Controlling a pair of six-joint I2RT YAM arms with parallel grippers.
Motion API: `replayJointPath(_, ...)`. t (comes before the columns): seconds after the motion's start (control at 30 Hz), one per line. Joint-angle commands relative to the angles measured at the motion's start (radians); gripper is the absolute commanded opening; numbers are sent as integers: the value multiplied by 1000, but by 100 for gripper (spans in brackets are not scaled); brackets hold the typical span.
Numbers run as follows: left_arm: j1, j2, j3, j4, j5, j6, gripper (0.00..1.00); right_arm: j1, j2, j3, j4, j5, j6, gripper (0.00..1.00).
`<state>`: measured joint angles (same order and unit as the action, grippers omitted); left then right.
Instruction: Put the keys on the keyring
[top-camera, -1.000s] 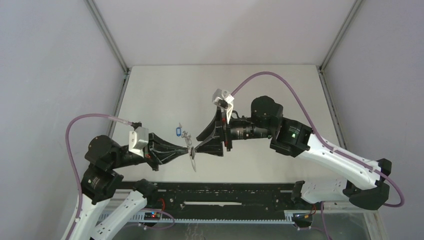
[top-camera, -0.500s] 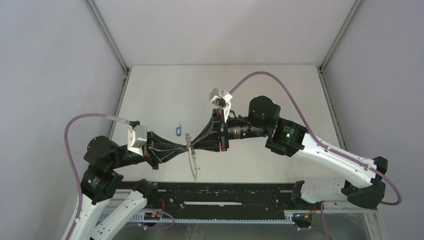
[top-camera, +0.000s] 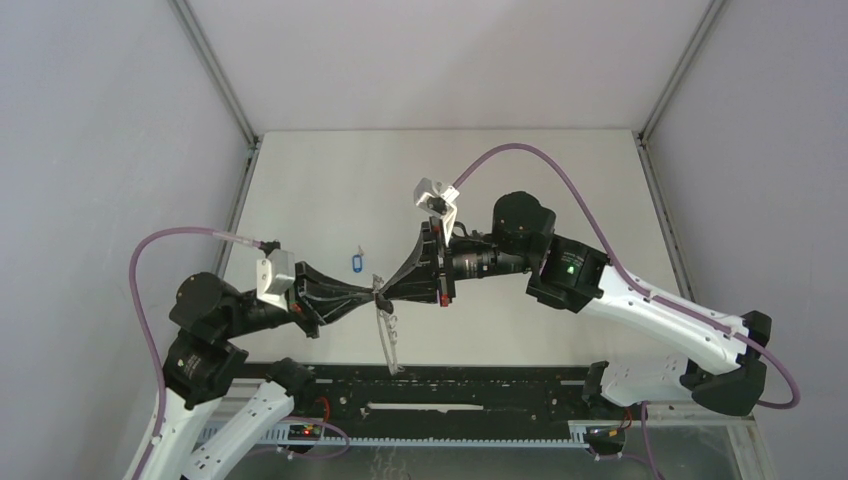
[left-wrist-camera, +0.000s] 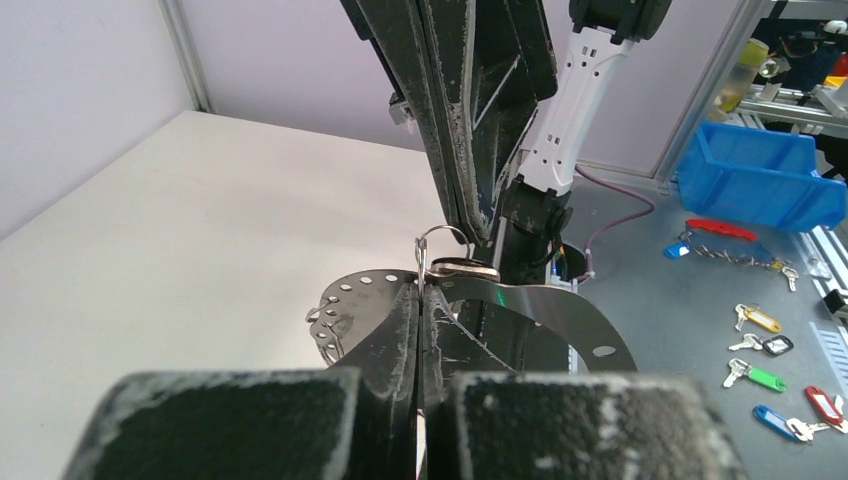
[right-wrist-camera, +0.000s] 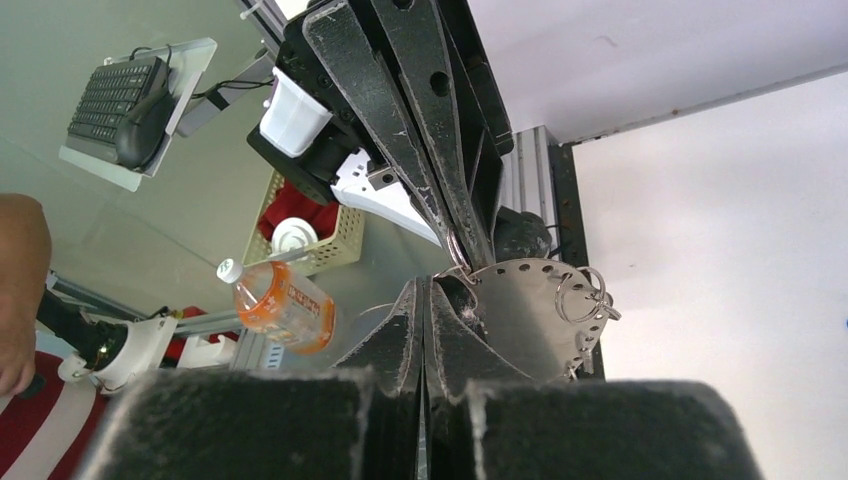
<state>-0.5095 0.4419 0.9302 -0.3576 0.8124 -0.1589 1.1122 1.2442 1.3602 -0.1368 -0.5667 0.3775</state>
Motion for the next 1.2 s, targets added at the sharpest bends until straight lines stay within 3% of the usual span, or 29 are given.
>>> replayJointPath(0.0, -4, -14, -12, 45, -24, -3, 0, -11, 1, 1, 2, 24, 25, 0)
replayJointPath(0.2, -4, -20, -13, 44, -31, 13, 0, -27, -5, 0, -55, 71, 30, 3)
replayJointPath(0.27, -4, -21, -12, 42, -32, 16, 0, -26, -6, 1, -59, 80, 35, 21)
replayJointPath(0.4, -4, -23, -15, 42, -28, 19, 0, -19, -26, -28, 16, 71, 55, 46)
replayJointPath(0.47, -4, -23, -15, 42, -30, 19, 0, -18, -31, -39, 41, 62, 62, 50)
replayJointPath(0.57, -4, -24, -17, 42, -29, 21, 0, -17, -26, -38, 59, 42, 74, 50)
replayJointPath(0.73, -4, -23, -19, 42, -28, 25, 0, -17, -14, -38, 83, 24, 101, 38)
replayJointPath(0.9, -4, -30, -24, 36, -29, 40, 0, -18, -7, -38, 99, 17, 125, 35)
replayJointPath(1.17, -4, -34, -25, 22, -39, 64, 0, -27, 7, -38, 93, 4, 143, 4)
